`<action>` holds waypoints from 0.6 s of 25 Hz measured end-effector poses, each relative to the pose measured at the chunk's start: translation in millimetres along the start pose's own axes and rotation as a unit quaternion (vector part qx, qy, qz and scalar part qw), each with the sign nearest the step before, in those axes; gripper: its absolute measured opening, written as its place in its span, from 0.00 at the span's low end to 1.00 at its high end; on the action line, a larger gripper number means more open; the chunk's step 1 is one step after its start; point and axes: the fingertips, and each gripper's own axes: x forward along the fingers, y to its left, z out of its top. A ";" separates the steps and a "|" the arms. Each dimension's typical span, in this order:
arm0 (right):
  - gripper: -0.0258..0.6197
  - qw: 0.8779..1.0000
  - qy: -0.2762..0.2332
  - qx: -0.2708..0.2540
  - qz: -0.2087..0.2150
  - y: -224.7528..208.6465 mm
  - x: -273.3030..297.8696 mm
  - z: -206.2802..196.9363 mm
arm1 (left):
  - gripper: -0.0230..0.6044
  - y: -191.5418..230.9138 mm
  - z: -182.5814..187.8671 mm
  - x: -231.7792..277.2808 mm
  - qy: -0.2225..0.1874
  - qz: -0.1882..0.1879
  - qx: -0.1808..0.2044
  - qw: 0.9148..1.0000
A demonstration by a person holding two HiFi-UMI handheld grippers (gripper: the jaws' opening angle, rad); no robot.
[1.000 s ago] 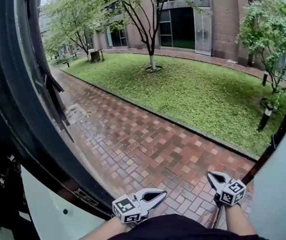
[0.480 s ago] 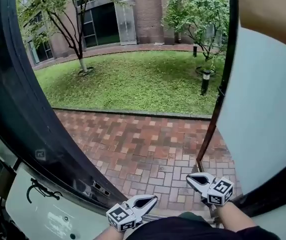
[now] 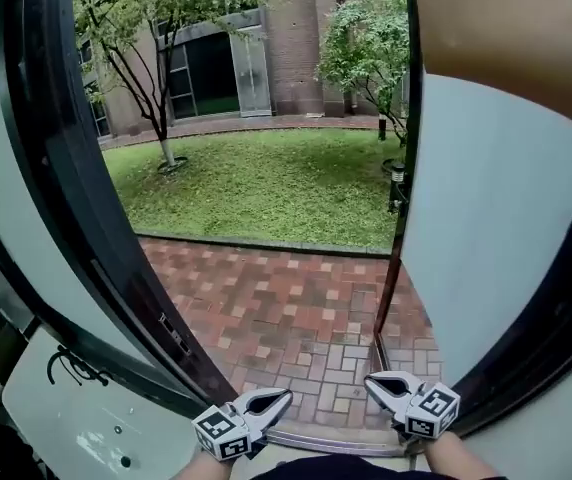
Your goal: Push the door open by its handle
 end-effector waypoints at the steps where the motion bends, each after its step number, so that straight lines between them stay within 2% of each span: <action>1: 0.04 1.000 0.003 -0.002 0.003 6.1 -17.7 -5.8 | 0.04 -15.5 -5.6 6.4 -0.002 0.000 -0.010 1.000; 4: 0.04 1.000 0.012 0.002 0.000 13.9 -62.4 -24.3 | 0.04 -57.3 -16.6 29.0 0.003 -0.015 -0.022 1.000; 7: 0.04 0.999 0.002 0.033 -0.015 19.6 -94.9 -38.8 | 0.04 -89.3 -16.4 33.8 0.019 -0.030 -0.011 0.999; 12: 0.04 0.999 -0.009 0.039 -0.035 28.2 -116.4 -45.0 | 0.04 -105.9 -7.9 27.6 0.022 -0.032 0.011 0.999; 15: 0.04 0.998 -0.017 0.029 -0.049 42.0 -112.9 -39.3 | 0.04 -105.6 -7.9 12.6 0.017 -0.050 0.022 0.998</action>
